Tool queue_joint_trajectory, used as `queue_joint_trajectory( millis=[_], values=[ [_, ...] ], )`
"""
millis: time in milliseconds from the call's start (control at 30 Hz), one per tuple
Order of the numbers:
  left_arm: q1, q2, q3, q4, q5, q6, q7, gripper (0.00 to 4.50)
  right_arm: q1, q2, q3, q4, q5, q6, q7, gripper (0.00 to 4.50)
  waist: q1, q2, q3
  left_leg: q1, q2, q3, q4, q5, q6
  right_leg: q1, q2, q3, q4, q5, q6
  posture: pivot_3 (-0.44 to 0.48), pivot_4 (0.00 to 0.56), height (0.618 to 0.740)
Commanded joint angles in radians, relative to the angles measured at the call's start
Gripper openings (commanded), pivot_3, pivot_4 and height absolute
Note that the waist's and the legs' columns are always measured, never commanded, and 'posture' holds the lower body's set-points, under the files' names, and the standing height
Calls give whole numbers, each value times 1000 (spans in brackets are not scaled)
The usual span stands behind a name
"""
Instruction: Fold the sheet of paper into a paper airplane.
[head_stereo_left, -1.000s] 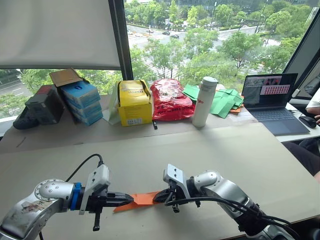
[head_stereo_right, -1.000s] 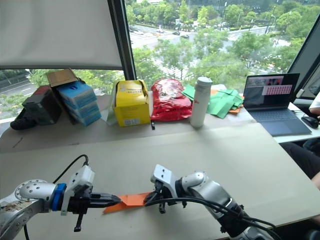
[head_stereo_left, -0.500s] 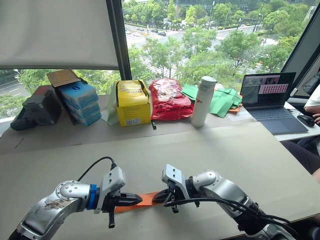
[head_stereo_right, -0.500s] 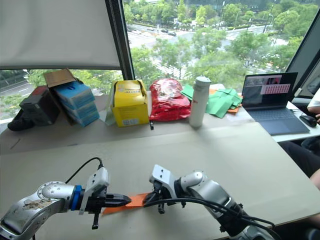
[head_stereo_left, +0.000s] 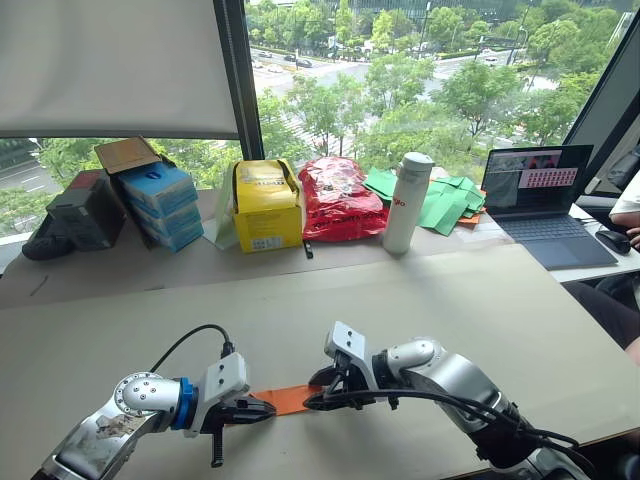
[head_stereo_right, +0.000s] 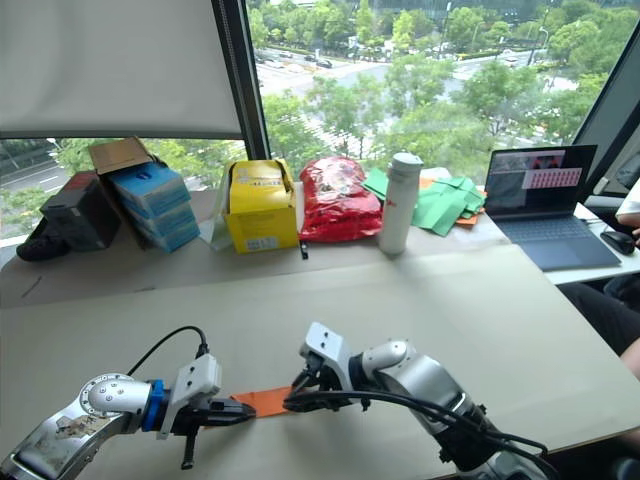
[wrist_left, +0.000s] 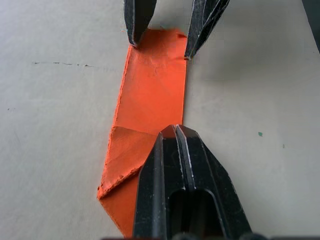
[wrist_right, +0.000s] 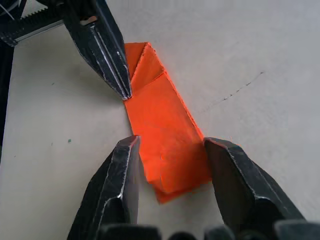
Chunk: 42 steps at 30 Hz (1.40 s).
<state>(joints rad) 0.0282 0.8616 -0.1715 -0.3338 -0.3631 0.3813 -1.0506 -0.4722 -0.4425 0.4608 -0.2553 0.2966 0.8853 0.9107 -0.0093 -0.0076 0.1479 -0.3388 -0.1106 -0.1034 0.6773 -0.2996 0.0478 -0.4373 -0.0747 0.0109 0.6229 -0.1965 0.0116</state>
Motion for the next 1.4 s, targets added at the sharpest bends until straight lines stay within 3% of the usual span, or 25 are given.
queue_joint_trajectory(
  millis=[33,133,233,267,667,1067,1400],
  values=[
    [15,-5,4,44,24,3,5,0,-69,28,-71,-59,52,41,-17,2136,0,0,0,0,0,0,0,0,0,-1,0,0,0,0,0,0,150,738],
    [18,-13,9,60,27,-3,6,0,-104,45,-41,-66,28,17,-33,1303,-1,0,0,-1,0,0,-1,0,0,-1,0,0,0,0,0,0,150,738],
    [17,-20,12,64,28,-2,8,0,-117,41,26,-76,-8,-33,-21,145,-1,0,0,-1,1,0,-2,0,0,-1,0,-1,0,0,0,0,150,738],
    [12,-22,15,60,24,7,10,0,-120,38,50,-68,-28,-54,-21,33,0,0,0,-1,1,0,-1,0,0,-1,0,-1,0,0,0,0,150,738],
    [-11,-25,23,31,23,64,23,0,-124,33,196,108,-169,-244,31,33,-3,0,0,0,0,0,-1,0,0,-1,0,-1,0,0,0,0,150,738],
    [-15,-17,20,32,37,70,35,0,-121,89,144,99,-156,-335,70,33,-3,0,0,0,1,0,-1,0,-1,-2,1,-1,0,0,0,0,150,738],
    [-13,-14,20,33,41,68,32,0,-126,87,195,162,-217,-361,116,33,-3,0,0,0,1,0,-1,0,-1,-2,1,-1,0,0,0,0,150,738]
  ],
)
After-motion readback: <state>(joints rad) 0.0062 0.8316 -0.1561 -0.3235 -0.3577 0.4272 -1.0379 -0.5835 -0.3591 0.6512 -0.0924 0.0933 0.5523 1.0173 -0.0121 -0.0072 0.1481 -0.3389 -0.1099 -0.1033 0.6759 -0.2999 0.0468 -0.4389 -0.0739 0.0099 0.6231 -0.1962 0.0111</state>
